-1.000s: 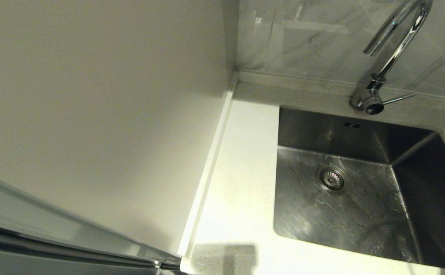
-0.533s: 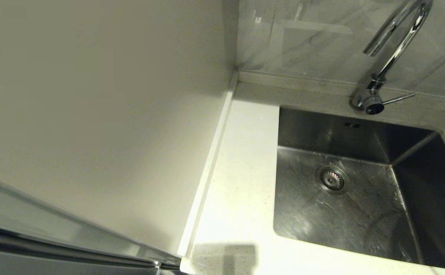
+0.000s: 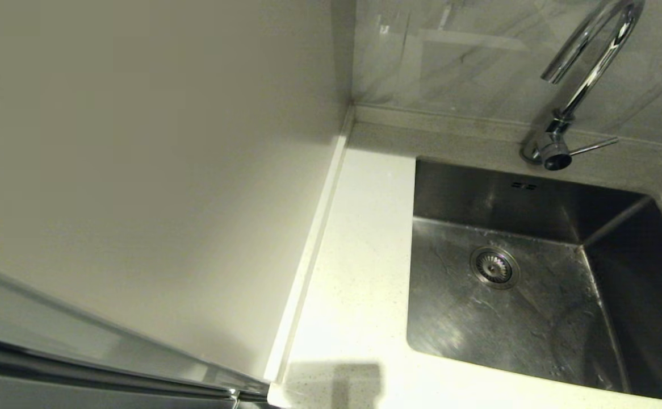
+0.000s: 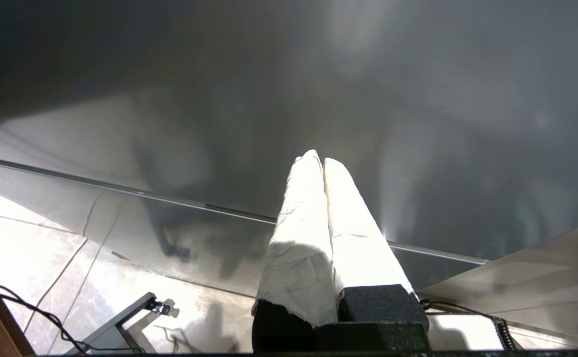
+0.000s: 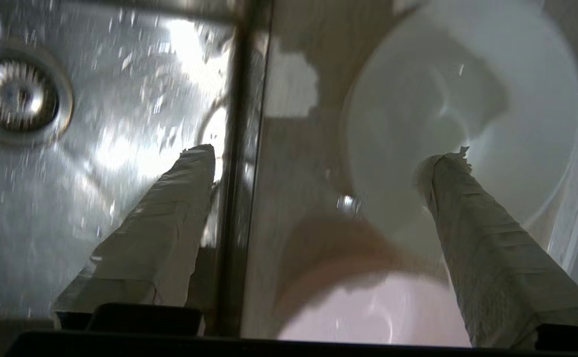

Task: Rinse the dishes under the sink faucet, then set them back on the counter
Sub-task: Put a bowl into the sink

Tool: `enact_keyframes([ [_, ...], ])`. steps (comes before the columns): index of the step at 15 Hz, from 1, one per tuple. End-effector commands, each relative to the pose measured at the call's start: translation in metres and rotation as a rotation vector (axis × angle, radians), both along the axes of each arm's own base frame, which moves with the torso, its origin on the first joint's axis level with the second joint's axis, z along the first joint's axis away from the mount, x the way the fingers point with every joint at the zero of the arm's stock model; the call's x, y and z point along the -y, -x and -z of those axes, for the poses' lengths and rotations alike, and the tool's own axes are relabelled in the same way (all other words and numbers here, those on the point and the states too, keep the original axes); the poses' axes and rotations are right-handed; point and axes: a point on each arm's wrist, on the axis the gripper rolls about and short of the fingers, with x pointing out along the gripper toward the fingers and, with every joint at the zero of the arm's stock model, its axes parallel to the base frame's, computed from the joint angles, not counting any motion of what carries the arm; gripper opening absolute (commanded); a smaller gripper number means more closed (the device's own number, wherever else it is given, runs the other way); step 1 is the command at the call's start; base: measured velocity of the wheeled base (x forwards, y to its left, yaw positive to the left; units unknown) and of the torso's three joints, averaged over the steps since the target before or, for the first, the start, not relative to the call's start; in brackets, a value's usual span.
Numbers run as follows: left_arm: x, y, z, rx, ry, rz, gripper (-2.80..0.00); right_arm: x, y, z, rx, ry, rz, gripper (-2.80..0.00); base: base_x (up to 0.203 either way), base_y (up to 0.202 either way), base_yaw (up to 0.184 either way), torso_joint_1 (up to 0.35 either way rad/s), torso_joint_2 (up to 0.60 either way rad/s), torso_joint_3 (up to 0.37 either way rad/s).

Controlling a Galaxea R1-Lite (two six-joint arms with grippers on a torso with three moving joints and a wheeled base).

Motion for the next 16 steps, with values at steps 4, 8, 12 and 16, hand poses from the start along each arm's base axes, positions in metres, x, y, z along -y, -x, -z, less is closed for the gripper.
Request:
enact_keyframes([
  [4,0.000,0.000,0.000,0.003,0.001,0.000,-2.80,0.008,-0.011,0.011,0.021,0.011,0.001,0.00,0.000,0.000,0.000,0.000,0.00,0.000],
  [8,0.000,0.000,0.000,0.003,0.001,0.000,-2.80,0.015,-0.013,0.014,0.029,0.019,0.011,0.00,0.000,0.000,0.000,0.000,0.00,0.000],
  [12,0.000,0.000,0.000,0.003,0.001,0.000,-2.80,0.020,-0.013,0.019,0.029,0.022,0.019,0.00,0.000,0.000,0.000,0.000,0.00,0.000],
  [16,0.000,0.000,0.000,0.003,0.001,0.000,-2.80,0.021,-0.012,0.023,0.017,0.024,0.035,-2.80,0.000,0.000,0.000,0.000,0.00,0.000],
])
